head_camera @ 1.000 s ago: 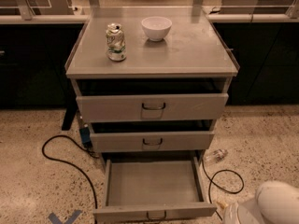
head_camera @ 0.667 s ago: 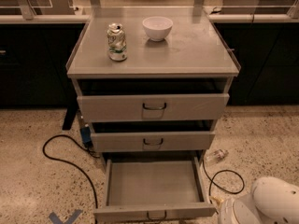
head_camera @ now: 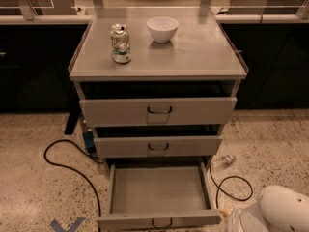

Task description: Close bottom drawer

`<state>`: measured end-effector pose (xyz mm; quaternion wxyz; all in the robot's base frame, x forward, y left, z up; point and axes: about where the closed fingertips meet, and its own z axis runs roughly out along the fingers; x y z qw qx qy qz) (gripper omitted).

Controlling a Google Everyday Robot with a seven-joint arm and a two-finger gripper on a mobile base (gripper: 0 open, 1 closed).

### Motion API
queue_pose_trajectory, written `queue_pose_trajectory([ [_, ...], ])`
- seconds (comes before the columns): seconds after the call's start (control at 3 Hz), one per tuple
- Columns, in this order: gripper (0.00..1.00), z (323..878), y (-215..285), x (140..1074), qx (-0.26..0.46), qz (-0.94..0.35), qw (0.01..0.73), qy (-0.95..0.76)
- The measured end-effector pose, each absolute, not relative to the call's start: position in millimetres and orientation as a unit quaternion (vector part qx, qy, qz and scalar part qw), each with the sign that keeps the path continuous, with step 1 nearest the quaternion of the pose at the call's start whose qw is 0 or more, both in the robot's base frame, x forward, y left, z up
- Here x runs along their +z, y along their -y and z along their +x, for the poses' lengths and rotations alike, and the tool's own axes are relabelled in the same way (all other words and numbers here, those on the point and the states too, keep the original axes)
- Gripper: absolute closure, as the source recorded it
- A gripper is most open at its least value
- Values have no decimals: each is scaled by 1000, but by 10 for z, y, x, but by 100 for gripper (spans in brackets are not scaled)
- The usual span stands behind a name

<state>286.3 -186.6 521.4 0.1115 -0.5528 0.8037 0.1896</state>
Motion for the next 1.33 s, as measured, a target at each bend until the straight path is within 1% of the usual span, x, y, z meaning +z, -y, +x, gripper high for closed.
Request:
queue_pose_trajectory([
  [0.33, 0, 2734, 1961, 4702, 199, -533, 92, -817],
  [0.67, 0, 2854, 1963, 4007, 185, -520, 98, -828],
  [1.0, 0, 3120, 1951, 3652, 150, -520, 140, -829],
  [1.33, 0, 3646, 1899, 3673, 110, -506, 240, -822],
])
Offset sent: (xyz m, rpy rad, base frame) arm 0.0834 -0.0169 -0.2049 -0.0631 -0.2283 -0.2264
